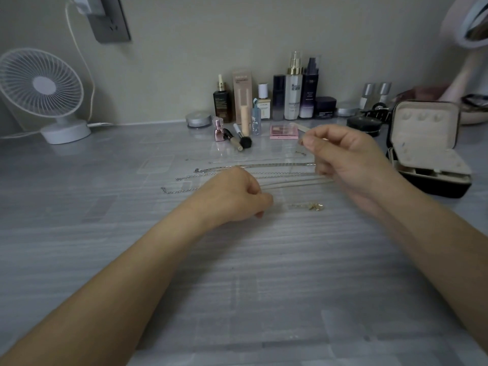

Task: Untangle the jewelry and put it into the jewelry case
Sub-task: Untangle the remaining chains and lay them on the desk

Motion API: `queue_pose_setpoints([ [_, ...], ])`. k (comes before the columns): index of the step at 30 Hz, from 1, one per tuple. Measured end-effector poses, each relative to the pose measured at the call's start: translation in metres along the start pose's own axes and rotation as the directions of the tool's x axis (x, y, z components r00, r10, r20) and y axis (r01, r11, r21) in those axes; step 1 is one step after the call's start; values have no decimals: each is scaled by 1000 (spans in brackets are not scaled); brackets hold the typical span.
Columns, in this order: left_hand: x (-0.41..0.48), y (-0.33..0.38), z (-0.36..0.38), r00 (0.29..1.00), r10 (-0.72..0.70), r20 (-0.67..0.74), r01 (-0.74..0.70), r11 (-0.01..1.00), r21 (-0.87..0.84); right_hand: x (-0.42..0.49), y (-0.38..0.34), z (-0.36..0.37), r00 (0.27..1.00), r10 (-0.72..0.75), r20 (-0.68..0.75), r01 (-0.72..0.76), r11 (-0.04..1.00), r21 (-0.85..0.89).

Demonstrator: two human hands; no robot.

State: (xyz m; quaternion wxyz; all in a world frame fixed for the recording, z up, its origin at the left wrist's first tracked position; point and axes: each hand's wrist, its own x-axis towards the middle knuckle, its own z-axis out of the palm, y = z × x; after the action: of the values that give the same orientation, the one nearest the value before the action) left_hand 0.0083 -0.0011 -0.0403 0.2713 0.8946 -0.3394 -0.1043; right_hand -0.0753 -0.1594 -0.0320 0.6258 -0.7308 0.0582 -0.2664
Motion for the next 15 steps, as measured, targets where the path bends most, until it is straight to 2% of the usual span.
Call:
queue_pose_setpoints([
  [2,-2,1,-4,999,20,39,-20,1000,-1,-1,-1,0,1000,-8,25,6,998,55],
  [7,-7,1,-11,992,24,126,-27,999,29,-2,-1,3,996,-18,82,21,999,-43],
  [11,-6,0,-6,996,86,-12,-84,986,142,-3,3,6,990,-39,138,53,993,-102],
  [13,-5,3,-1,983,162,-82,-167,985,-52,-4,5,8,981,-30,193,59,988,-145],
  [15,-6,7,0,976,191,-108,-215,935,-284,-4,6,9,971,-19,238,59,985,-163],
])
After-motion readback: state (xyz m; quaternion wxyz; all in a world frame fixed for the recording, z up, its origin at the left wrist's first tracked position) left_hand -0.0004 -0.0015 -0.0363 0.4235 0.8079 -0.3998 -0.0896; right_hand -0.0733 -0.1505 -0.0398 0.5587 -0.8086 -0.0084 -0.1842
